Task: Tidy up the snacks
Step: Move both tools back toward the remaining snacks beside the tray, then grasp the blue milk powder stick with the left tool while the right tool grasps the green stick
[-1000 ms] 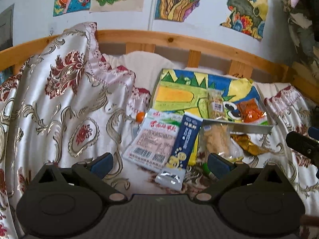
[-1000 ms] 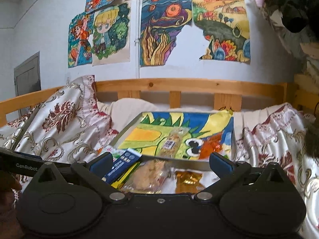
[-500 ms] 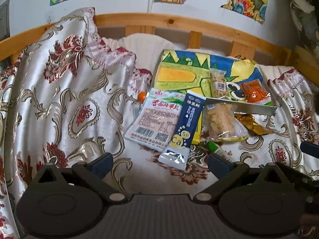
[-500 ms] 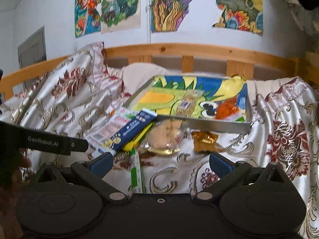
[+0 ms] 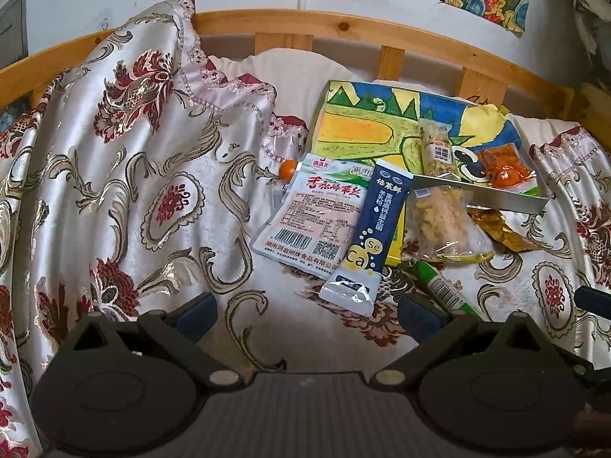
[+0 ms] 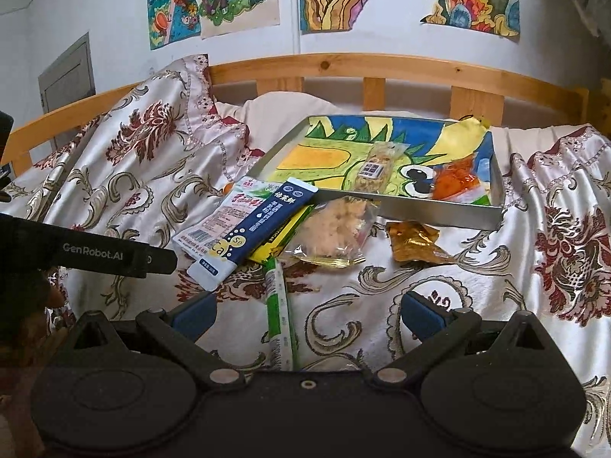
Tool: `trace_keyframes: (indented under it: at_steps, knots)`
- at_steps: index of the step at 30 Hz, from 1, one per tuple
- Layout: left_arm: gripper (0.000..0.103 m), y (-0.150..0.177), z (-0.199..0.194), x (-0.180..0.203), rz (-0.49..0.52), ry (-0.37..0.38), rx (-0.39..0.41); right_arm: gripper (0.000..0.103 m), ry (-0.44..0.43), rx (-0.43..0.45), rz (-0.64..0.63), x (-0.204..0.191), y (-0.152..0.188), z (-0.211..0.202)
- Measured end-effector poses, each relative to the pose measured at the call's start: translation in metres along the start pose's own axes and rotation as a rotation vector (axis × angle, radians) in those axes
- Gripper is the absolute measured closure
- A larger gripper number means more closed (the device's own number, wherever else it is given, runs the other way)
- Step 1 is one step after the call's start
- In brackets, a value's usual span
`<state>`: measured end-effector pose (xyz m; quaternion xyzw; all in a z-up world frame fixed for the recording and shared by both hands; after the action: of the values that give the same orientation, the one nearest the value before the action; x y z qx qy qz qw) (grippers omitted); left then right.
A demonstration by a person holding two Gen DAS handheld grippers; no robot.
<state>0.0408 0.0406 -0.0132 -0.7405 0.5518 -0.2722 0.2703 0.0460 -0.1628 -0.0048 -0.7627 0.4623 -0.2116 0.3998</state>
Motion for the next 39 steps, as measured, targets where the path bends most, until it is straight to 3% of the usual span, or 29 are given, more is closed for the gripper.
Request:
trace_keyframes:
  at_steps: [14, 19, 39]
  knots:
    - [0.001, -0.027, 0.034, -0.002, 0.083, 0.024, -0.017, 0.001, -0.015, -0.033, 0.044, 0.002, -0.001, 0.01]
    - [0.001, -0.034, 0.044, 0.006, 0.16, 0.049, -0.005, 0.001, -0.027, -0.041, 0.06, 0.005, -0.001, 0.014]
    - [0.001, -0.042, 0.074, 0.044, 0.344, 0.1, -0.034, 0.003, -0.111, -0.074, -0.021, 0.009, -0.016, 0.05]
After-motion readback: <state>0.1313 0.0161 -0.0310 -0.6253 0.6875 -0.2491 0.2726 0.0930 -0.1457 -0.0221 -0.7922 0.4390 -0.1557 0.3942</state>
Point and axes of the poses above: each gripper's, at about its wrist camera, not at the fingertips, and z roughly the way its jaws point, x to its right, y to its underside, the point moved 1 cm from there along z, roughly the way its jaws point, and after that the axes turned 3 degrees about -z, right-handed, at the moved point
